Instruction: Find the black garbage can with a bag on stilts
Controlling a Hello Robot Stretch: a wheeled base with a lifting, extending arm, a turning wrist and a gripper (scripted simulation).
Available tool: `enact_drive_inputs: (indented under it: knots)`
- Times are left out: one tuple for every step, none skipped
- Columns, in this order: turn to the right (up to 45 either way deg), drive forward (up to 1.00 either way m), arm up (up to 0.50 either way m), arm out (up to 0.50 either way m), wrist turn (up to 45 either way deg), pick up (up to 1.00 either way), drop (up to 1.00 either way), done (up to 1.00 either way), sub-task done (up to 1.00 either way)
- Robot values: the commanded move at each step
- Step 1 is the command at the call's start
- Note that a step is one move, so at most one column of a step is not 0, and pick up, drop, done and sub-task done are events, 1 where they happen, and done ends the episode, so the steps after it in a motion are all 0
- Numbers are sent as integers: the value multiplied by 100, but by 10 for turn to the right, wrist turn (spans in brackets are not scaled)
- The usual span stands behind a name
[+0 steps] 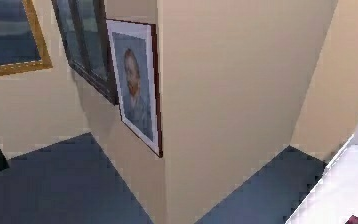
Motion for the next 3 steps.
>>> enact_drive_inputs:
  knots:
    - [0,25,0,0,0,0,0,0,0]
    - [-450,0,0,0,0,0,0,0,0]
    - [-240,0,0,0,0,0,0,0,0]
